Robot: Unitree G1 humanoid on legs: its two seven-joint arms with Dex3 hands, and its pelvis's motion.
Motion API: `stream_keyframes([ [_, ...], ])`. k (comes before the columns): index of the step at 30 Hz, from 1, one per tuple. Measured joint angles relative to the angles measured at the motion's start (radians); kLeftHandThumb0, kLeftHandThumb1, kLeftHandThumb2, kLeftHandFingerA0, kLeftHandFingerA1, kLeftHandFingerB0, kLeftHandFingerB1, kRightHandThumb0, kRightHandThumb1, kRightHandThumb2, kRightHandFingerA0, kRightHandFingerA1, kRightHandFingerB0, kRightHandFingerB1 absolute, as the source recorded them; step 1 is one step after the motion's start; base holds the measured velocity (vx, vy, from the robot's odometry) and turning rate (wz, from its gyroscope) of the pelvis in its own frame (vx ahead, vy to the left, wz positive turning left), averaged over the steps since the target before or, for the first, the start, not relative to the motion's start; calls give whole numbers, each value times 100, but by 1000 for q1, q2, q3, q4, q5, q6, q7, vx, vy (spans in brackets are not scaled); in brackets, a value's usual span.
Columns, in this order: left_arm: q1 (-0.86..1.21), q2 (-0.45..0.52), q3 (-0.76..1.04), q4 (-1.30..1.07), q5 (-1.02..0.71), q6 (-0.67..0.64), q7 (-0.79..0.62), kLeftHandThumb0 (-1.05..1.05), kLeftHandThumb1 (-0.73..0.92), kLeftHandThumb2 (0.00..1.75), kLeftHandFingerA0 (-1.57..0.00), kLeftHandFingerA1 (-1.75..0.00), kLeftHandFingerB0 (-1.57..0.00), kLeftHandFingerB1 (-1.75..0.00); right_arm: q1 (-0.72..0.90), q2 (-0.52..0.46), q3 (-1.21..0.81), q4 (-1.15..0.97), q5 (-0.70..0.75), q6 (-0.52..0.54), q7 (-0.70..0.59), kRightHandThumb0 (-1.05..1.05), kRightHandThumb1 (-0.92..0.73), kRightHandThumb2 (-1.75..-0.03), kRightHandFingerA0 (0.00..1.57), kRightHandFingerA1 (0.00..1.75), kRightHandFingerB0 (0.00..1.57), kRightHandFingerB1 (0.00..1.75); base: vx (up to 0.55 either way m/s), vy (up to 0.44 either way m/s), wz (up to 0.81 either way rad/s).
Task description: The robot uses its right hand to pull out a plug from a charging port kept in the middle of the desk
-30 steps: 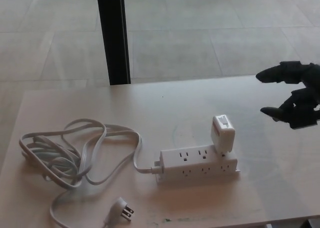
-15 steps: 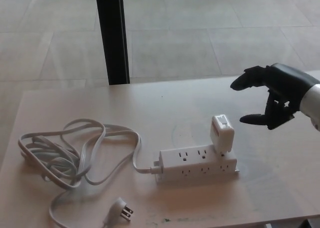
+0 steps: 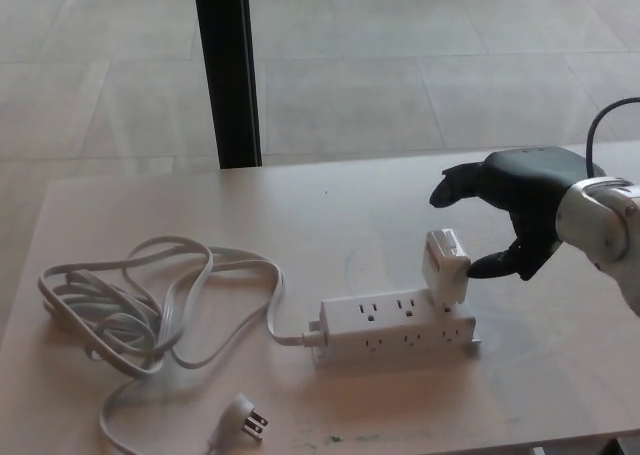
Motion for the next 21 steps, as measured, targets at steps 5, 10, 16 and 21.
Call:
stream_keyframes([
  [5,-5,12,-7,1,-1,-3,-4,-65,62,59,-65,-51,-58,-39,1,10,3,-10,-59,-20,54,-79,-48,-82,86,122,24,42,0,0,0],
  [10,-6,17,-18,1,0,-12,-7,-64,65,61,-67,-52,-56,-39,10,36,-13,-25,-91,-21,94,-68,-55,-60,79,138,27,33,0,0,0],
  [16,-7,18,-27,8,-1,-22,-8,-65,66,61,-68,-52,-56,-40,15,54,-39,-30,-117,-31,114,-67,-56,-57,79,140,29,33,0,0,0],
  [21,-7,18,-34,7,-1,-26,-8,-64,67,61,-67,-52,-56,-40,15,77,-51,-18,-142,-33,127,-69,-56,-59,79,126,31,33,0,0,0],
])
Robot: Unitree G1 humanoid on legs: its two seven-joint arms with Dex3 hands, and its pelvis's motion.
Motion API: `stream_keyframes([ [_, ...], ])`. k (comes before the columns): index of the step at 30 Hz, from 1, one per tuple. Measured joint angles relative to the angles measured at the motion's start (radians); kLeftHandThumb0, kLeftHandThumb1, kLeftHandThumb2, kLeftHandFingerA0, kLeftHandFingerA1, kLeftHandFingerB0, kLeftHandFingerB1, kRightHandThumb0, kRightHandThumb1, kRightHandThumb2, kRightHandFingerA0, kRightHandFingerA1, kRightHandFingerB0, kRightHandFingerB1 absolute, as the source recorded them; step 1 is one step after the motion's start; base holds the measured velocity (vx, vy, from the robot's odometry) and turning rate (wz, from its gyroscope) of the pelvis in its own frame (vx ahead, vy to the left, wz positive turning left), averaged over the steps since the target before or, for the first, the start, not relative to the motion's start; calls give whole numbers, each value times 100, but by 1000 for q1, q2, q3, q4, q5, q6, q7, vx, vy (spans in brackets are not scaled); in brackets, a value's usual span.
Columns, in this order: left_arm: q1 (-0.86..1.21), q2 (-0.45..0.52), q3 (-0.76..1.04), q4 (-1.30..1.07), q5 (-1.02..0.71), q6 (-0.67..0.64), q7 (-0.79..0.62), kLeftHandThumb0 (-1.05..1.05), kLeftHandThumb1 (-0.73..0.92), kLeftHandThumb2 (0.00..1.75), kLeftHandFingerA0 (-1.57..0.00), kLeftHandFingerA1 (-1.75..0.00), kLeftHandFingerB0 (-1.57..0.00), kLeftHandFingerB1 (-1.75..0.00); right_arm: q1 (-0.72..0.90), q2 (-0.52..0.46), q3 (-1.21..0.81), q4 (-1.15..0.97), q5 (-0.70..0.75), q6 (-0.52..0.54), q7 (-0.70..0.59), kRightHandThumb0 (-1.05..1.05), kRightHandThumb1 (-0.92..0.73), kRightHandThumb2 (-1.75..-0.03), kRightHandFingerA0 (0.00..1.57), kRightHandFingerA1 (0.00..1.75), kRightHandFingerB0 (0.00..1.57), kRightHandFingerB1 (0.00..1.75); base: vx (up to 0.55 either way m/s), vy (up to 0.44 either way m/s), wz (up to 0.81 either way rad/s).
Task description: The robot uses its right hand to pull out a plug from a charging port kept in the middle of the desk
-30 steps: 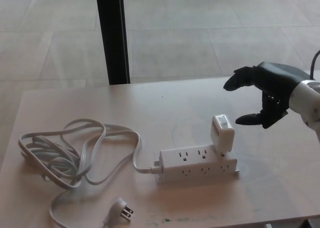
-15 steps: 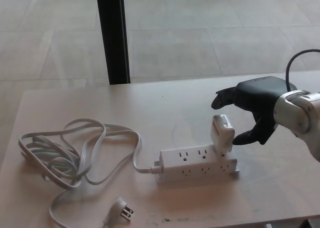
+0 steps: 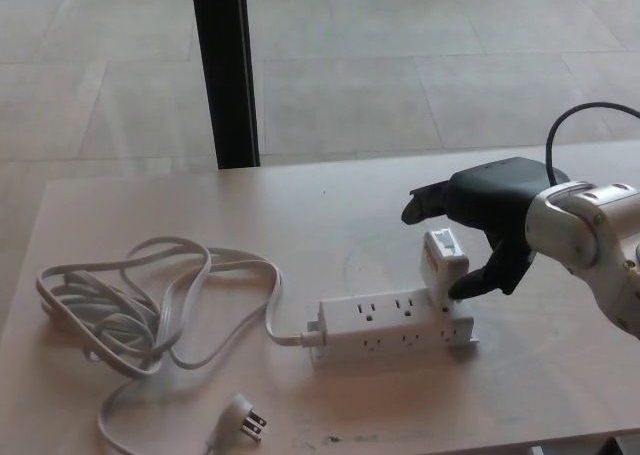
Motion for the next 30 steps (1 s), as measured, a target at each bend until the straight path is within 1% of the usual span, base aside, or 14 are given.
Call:
stream_keyframes([
  [3,0,0,-3,1,0,0,0,-65,54,94,-62,-63,-47,-53,1,4,-4,6,-12,0,6,-68,-58,-59,76,123,34,32,0,0,0],
  [4,0,0,-4,2,0,0,0,-65,68,61,-68,-51,-54,-39,2,6,-6,9,-17,0,8,-69,-59,-59,77,123,33,32,0,0,0],
  [9,1,1,-5,5,0,0,0,-72,55,78,-63,-55,-53,-49,8,14,-9,12,-48,9,17,-71,-57,-58,82,139,30,34,0,0,0],
  [13,1,1,-7,7,0,-1,-1,-67,68,62,-69,-49,-56,-41,8,24,-21,43,-67,11,15,-71,-57,-61,83,142,28,34,0,0,0],
  [14,2,1,-7,8,0,-1,-1,-66,69,61,-69,-50,-58,-43,8,28,-24,52,-72,11,15,-74,-46,-84,92,129,21,43,0,0,0],
  [17,3,1,-9,9,0,-3,-1,-66,70,62,-68,-50,-56,-41,8,37,-32,70,-88,12,13,-71,-56,-60,81,143,28,34,0,0,0],
  [18,3,1,-9,9,0,-5,-1,-66,70,62,-69,-51,-58,-43,8,38,-35,72,-91,12,12,-76,-46,-83,91,131,22,44,0,0,0],
  [19,3,1,-9,9,0,-8,-1,-72,57,78,-64,-56,-55,-51,8,40,-39,74,-96,12,11,-73,-58,-61,81,139,27,34,0,0,0],
  [22,4,1,-10,13,0,-14,-1,-67,70,62,-68,-50,-57,-42,9,41,-47,73,-105,12,10,-73,-58,-58,82,135,28,34,0,0,0],
  [23,4,1,-10,14,0,-15,-1,-66,70,62,-70,-50,-58,-43,9,42,-49,72,-108,12,10,-79,-48,-86,87,124,23,45,0,0,0],
  [26,5,0,-10,18,0,-19,-1,-69,70,62,-70,-51,-60,-47,11,49,-52,70,-119,13,11,-73,-59,-59,80,122,27,33,0,0,0],
  [27,5,0,-9,20,-1,-20,-1,-70,70,62,-70,-52,-60,-46,12,53,-53,69,-121,14,11,-82,-51,-86,84,113,23,44,0,0,0],
  [29,6,0,-8,20,-1,-23,-1,-70,71,62,-68,-50,-58,-45,15,62,-57,68,-123,15,11,-82,-51,-86,86,119,24,44,0,0,0],
  [30,6,0,-8,21,-1,-25,-2,-70,72,62,-67,-48,-59,-46,17,68,-60,67,-124,16,11,-73,-59,-59,84,134,30,35,0,0,0],
])
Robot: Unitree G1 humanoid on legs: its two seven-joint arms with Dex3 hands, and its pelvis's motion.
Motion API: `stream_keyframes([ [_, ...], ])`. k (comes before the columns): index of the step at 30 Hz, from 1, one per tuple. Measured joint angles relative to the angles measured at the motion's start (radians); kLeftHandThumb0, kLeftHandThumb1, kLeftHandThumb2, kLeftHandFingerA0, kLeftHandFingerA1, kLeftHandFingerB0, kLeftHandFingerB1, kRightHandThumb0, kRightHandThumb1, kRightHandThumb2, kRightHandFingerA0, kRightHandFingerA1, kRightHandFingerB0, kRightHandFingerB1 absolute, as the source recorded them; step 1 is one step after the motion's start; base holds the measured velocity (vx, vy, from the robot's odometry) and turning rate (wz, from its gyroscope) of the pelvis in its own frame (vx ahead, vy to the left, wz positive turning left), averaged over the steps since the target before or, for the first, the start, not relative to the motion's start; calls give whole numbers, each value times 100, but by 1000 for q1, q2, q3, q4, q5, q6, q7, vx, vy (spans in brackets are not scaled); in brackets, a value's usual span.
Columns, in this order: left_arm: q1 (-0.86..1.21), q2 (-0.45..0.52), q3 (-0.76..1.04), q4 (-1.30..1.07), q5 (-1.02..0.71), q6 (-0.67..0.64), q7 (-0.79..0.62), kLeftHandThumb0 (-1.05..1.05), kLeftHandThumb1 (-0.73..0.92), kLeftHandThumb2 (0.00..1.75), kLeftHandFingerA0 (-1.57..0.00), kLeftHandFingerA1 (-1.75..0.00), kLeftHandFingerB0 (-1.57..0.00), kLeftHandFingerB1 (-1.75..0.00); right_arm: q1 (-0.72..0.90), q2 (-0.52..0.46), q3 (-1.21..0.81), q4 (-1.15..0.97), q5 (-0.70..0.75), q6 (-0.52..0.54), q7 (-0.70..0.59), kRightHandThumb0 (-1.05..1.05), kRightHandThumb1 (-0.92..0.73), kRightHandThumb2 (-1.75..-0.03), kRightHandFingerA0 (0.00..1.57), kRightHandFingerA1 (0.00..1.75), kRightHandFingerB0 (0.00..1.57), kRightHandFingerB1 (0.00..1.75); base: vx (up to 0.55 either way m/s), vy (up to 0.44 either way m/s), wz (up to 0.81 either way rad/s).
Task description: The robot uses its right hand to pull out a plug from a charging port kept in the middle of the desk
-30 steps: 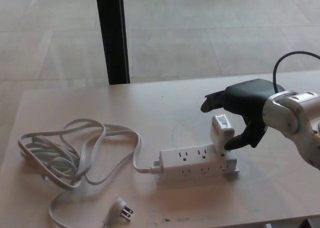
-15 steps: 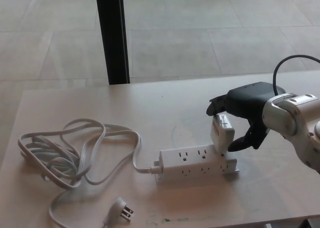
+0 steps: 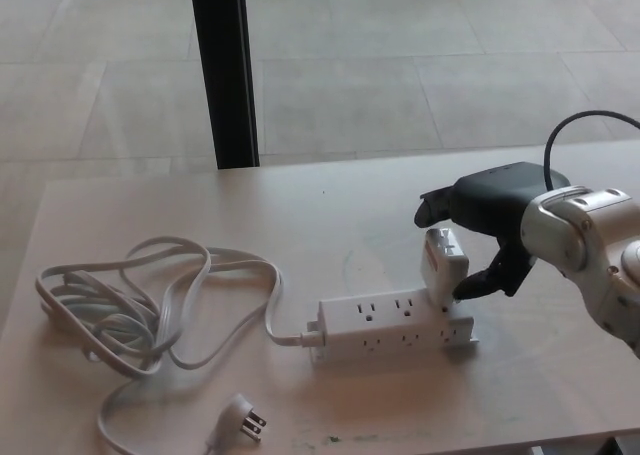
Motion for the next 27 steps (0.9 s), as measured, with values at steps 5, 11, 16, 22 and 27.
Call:
stream_keyframes([
  [5,0,0,0,1,-1,-9,-7,-70,74,63,-66,-48,-53,-40,19,12,-10,-14,-5,4,5,-72,-59,-59,75,95,39,36,0,0,0],
  [11,6,-3,2,2,-3,-19,-12,-71,76,64,-68,-50,-54,-39,25,15,-13,-14,-26,18,2,-67,-63,-59,80,99,44,41,0,0,0],
  [16,10,-4,2,5,-3,-24,-12,-72,76,63,-71,-50,-52,-38,25,15,-13,2,-44,27,-7,-69,-64,-59,83,99,39,43,0,0,0],
  [22,10,-8,6,9,-6,-24,-12,-72,77,64,-73,-53,-51,-37,29,5,-15,17,-61,26,-33,-69,-63,-60,88,135,40,41,0,0,0],
  [27,12,-11,10,10,-11,-24,-12,-72,79,65,-72,-51,-52,-38,40,-14,-21,19,-73,32,-34,-63,-65,-59,85,99,36,40,0,0,0],
])
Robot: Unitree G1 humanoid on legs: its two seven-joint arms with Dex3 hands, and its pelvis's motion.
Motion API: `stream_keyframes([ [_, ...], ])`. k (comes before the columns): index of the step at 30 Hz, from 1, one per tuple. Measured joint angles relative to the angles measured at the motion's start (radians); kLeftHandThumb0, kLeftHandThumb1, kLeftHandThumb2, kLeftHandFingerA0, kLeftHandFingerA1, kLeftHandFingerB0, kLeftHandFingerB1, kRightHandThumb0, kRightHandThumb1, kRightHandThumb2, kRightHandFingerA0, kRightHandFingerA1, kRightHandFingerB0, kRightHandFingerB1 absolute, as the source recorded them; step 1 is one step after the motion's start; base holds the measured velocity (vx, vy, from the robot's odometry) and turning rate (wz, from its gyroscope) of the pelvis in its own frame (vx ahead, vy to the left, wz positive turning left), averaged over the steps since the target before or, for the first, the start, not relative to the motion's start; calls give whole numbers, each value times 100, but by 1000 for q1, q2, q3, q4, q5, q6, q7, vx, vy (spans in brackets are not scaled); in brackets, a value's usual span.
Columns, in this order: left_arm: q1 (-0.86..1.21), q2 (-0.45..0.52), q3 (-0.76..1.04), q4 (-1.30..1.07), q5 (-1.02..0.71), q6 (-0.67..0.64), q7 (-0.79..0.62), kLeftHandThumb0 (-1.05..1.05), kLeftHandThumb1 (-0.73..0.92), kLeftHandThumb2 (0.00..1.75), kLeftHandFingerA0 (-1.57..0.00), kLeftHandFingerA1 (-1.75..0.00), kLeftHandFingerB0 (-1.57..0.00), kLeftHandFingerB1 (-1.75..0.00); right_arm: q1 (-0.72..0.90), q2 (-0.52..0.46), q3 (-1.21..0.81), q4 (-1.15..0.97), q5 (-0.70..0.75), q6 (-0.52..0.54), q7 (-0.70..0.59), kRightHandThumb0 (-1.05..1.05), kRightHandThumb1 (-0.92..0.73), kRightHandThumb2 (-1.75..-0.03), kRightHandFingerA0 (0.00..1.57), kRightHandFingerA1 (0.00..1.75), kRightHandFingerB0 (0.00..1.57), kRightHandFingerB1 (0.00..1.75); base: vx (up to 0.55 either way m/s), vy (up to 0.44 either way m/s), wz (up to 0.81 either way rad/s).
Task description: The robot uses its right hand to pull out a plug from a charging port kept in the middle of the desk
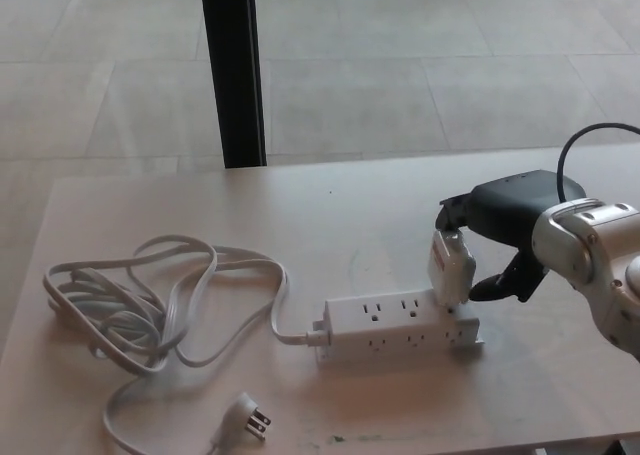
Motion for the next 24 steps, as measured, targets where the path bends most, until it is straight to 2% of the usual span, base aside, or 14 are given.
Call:
stream_keyframes([
  [2,0,-1,1,0,-2,0,0,-73,79,65,-70,-51,-51,-38,2,0,-1,-1,-2,4,1,-62,-62,-60,80,93,37,40,0,0,0],
  [3,1,-3,3,1,-4,0,0,-74,80,65,-70,-51,-51,-38,4,0,-2,-2,-3,6,1,-52,-62,-58,81,96,41,41,0,0,0],
  [5,4,-5,4,2,-9,-1,-1,-74,80,64,-72,-52,-53,-38,14,2,-6,-1,-1,6,1,-40,-65,-59,76,110,49,40,0,0,0],
  [6,5,-7,6,2,-11,-1,-1,-74,80,65,-71,-52,-52,-38,20,5,-11,1,2,4,-1,-34,-68,-60,75,129,56,43,0,0,0],
  [7,6,-7,7,2,-13,0,-1,-75,81,65,-71,-50,-52,-37,24,9,-14,2,3,3,-2,-33,-68,-63,76,133,62,43,0,0,0],
  [10,6,-9,9,2,-18,0,-1,-79,84,66,-70,-49,-53,-38,31,22,-25,0,3,4,-10,-37,-71,-63,77,131,67,43,0,0,0],
  [13,7,-12,8,1,-21,0,-1,-79,87,67,-70,-50,-53,-37,41,28,-36,-10,3,4,-18,-37,-68,-62,78,136,66,47,0,0,0],
  [18,10,-12,2,-1,-21,-2,0,-81,90,67,-69,-49,-52,-37,55,39,-49,-16,5,3,-37,-43,-67,-62,80,125,63,48,0,0,0],
  [19,10,-12,1,-1,-21,-3,0,-82,90,67,-69,-49,-53,-37,54,40,-49,-16,5,2,-39,-46,-67,-60,76,105,61,46,0,0,0],
  [21,10,-12,0,-2,-21,-5,0,-82,90,68,-71,-51,-54,-38,54,43,-50,-15,4,2,-40,-50,-66,-60,77,99,59,44,0,0,0],
  [22,10,-13,1,-3,-21,-5,0,-82,91,67,-69,-49,-53,-37,54,44,-50,-15,3,2,-40,-54,-62,-59,78,89,56,41,0,0,0],
  [23,10,-13,1,-4,-21,-5,0,-83,92,68,-67,-48,-53,-37,54,44,-49,-15,3,2,-40,-60,-49,-92,77,89,44,55,0,0,0],
  [24,10,-13,1,-4,-22,-5,0,-84,91,68,-69,-50,-55,-38,53,44,-46,-15,0,5,-39,-61,-58,-58,78,111,49,40,0,0,0],
])
